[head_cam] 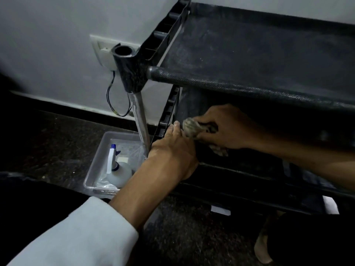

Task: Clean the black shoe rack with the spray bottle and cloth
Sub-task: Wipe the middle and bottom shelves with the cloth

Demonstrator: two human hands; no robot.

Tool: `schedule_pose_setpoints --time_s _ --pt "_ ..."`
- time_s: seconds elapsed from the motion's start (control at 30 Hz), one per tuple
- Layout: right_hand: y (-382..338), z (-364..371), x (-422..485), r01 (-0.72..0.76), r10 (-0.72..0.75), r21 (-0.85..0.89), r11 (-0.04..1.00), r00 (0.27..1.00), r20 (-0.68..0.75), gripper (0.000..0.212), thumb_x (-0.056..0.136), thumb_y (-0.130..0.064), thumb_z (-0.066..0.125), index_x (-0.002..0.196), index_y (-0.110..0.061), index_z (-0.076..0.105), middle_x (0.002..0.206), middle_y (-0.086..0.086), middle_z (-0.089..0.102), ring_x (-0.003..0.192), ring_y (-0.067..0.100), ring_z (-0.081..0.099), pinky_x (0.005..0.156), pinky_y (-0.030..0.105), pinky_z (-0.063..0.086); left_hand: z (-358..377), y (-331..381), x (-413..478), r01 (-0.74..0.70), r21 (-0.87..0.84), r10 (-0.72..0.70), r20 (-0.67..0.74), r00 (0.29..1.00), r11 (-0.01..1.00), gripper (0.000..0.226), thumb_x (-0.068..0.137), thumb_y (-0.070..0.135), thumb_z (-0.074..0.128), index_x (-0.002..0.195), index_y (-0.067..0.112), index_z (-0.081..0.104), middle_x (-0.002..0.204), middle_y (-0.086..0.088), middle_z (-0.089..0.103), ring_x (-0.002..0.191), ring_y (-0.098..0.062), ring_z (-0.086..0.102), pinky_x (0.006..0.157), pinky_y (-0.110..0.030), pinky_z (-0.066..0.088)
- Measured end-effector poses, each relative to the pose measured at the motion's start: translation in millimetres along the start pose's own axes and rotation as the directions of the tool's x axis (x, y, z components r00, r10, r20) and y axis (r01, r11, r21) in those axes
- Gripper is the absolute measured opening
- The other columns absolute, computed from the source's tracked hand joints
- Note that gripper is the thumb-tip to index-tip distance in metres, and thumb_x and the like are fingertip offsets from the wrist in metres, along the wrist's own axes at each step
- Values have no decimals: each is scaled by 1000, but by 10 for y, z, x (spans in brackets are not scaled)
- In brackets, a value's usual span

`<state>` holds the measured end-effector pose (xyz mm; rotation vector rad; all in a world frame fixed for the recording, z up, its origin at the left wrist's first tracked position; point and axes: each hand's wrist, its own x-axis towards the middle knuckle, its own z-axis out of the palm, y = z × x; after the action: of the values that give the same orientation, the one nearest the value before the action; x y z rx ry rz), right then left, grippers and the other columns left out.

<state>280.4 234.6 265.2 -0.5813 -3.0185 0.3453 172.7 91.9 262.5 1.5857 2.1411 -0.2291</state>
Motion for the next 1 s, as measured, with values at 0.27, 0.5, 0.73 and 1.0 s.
schedule_pose_setpoints --time_s 0.27,0.5,0.73,1.0 --pt "-28 98 -12 32 -29 55 998 998 -52 43 76 -53 63 106 -25 77 88 2 66 78 19 63 68 36 52 76 -25 -35 -25 -65 14 -165 986 998 64 99 24 40 153 1 14 162 -23 3 150 -36 5 117 -49 27" --pt "212 136 502 -89 62 -136 987 979 -193 35 90 -39 65 112 -12 67 104 14 63 97 35 62 74 37 48 10 52 35 64 -97 -69 -48 996 993 75 99 22 43 155 0 -2 164 -15 -11 152 -26 -10 121 -46 20" --pt "83 30 454 -97 90 -102 990 993 -74 32 89 -36 66 101 -7 68 89 13 59 91 34 63 66 32 40 -64 154 -178 74 -77 -85 -150 985 994 56 98 23 48 147 0 33 159 -19 18 148 -33 18 113 -43 31" --pt "-220 -15 15 117 -114 -22 993 988 100 24 90 -45 66 99 -23 73 76 2 59 80 23 60 68 35 43 -67 150 -468 45 32 -38 -194 980 998 38 100 30 43 132 12 50 135 -17 54 124 -36 51 93 -44 45"
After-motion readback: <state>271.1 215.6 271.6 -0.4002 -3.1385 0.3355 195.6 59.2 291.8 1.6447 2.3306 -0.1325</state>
